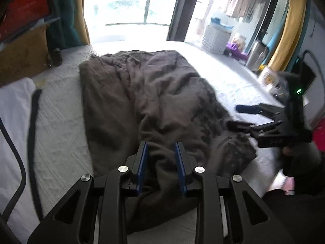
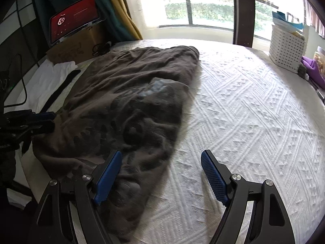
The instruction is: Fold small clothes
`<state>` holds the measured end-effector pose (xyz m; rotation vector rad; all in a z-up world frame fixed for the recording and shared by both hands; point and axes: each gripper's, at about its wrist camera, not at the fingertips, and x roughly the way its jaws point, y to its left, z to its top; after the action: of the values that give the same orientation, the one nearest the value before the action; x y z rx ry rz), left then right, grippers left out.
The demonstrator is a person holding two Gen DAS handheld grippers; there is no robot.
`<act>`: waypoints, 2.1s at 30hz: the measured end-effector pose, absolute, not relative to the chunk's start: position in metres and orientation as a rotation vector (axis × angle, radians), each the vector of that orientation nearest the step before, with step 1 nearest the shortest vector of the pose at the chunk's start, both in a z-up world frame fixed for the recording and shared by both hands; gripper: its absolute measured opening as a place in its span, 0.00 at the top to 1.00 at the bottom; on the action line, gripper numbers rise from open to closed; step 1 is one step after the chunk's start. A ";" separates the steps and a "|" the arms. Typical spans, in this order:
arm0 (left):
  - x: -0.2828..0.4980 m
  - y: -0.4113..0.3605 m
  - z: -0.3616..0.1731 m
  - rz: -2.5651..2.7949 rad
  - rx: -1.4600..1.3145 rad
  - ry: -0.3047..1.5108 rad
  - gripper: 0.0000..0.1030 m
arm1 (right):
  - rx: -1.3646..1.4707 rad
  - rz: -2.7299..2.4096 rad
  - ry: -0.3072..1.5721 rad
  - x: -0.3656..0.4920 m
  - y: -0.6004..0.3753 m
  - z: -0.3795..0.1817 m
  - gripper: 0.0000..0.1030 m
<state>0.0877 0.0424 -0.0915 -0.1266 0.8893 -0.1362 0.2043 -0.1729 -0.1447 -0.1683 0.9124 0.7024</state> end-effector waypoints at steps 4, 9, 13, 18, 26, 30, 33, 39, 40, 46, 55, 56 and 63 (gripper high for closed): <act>0.086 0.043 -0.098 -0.114 -0.112 0.917 0.74 | -0.158 0.694 0.915 0.204 -0.178 -0.147 0.21; 0.081 0.042 -0.108 -0.120 -0.112 0.923 0.81 | -0.164 0.706 0.910 0.201 -0.175 -0.145 0.21; 0.074 0.038 -0.106 -0.134 -0.088 0.906 0.88 | -0.172 0.711 0.910 0.197 -0.172 -0.146 0.21; 0.064 0.041 -0.106 -0.108 -0.092 0.900 0.91 | -0.176 0.702 0.913 0.191 -0.173 -0.150 0.21; 0.053 0.043 -0.110 -0.099 -0.108 0.936 0.91 | -0.325 0.665 0.867 0.171 -0.162 -0.154 0.21; 0.056 0.049 -0.103 -0.114 -0.164 0.967 0.91 | -0.365 0.669 0.861 0.169 -0.161 -0.150 0.20; 0.057 0.053 -0.093 -0.101 -0.152 0.956 0.90 | -0.354 0.681 0.866 0.171 -0.165 -0.145 0.20; 0.074 0.070 -0.074 -0.069 -0.165 0.905 0.60 | -0.311 0.684 0.849 0.188 -0.171 -0.129 0.20; 0.079 0.072 -0.073 -0.065 -0.166 0.901 0.60 | -0.305 0.685 0.845 0.193 -0.170 -0.127 0.20; 0.117 0.078 -0.069 -0.055 -0.148 0.888 0.60 | -0.287 0.686 0.832 0.218 -0.165 -0.118 0.20; 0.180 0.086 -0.075 -0.080 -0.103 0.905 0.60 | -0.245 0.683 0.847 0.255 -0.164 -0.117 0.20; 0.189 0.087 -0.078 -0.086 -0.094 0.915 0.59 | -0.239 0.681 0.848 0.260 -0.163 -0.117 0.20; 0.235 0.098 -0.087 -0.097 -0.087 0.929 0.59 | -0.191 0.685 0.869 0.287 -0.161 -0.121 0.20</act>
<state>0.2355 0.0981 -0.0872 -0.0874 0.9289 -0.0970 0.2871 -0.1612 -0.1212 -0.1912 0.8693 0.6855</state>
